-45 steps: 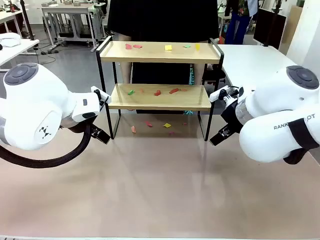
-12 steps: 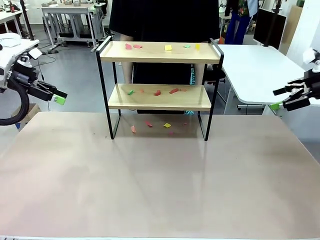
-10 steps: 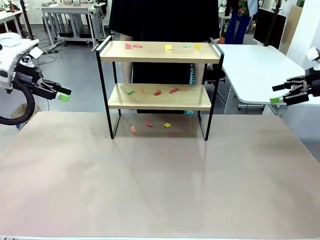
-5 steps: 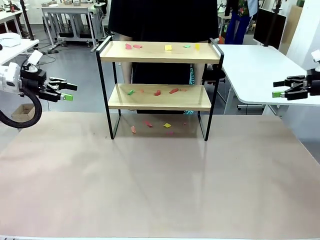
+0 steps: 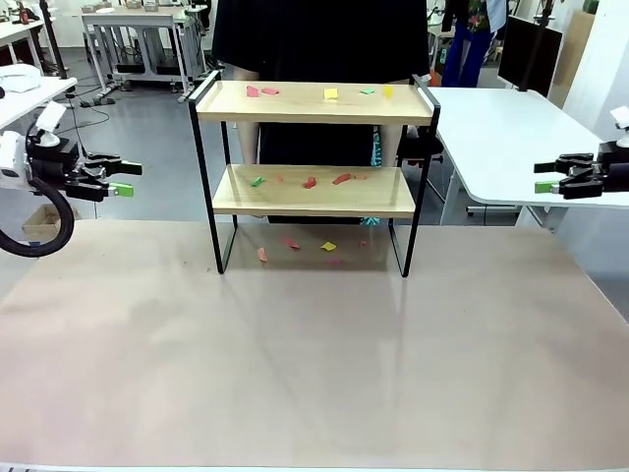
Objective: Clean the shelf.
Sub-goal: Pick up the Duster handed by the human.
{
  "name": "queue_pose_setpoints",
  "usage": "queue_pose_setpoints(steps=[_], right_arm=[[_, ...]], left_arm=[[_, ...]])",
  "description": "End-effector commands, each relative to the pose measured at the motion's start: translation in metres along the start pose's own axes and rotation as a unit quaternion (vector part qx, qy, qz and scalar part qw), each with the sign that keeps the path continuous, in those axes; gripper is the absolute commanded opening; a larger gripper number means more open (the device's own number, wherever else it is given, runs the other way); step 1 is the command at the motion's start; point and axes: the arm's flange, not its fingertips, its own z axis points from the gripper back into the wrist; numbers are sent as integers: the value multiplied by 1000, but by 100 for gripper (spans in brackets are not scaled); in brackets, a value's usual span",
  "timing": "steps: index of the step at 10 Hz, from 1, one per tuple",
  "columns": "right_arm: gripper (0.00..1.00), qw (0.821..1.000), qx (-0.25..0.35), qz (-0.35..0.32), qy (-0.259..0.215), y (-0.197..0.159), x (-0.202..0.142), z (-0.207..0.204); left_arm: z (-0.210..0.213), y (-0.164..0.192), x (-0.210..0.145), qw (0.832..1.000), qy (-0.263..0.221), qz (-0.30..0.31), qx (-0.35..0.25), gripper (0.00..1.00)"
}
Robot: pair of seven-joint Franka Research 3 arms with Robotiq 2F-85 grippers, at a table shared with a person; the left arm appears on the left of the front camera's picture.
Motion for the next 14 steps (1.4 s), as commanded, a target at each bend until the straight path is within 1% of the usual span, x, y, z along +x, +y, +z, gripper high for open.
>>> queue_pose_setpoints(steps=[1, 2, 5, 7, 11, 12, 13, 14], right_arm=[[100, 999, 16, 14, -37, -11, 0, 2], [100, 998, 29, 9, -48, -12, -1, 2], [100, 996, 41, 3, -75, -10, 5, 7], [100, 995, 51, 3, -84, -9, 9, 10], [100, 995, 51, -1, -91, -10, 12, 11], [100, 994, 59, -4, -87, -9, 13, 11], [100, 996, 54, 5, -73, -2, 7, 11], [100, 996, 54, 5, -73, -2, 7, 11]], left_arm=[[8, 8, 5, 999, -32, 6, -10, 100], [11, 7, 6, 998, -52, 8, -19, 100], [26, 5, 15, 996, -82, 8, -18, 100], [31, 5, 17, 993, -107, 20, -41, 100], [38, 6, 15, 992, -119, 23, -38, 100], [38, 6, 16, 990, -131, 30, -44, 100], [37, 7, 16, 989, -136, 43, -46, 100], [35, 0, 10, 993, -109, 21, -41, 100]])
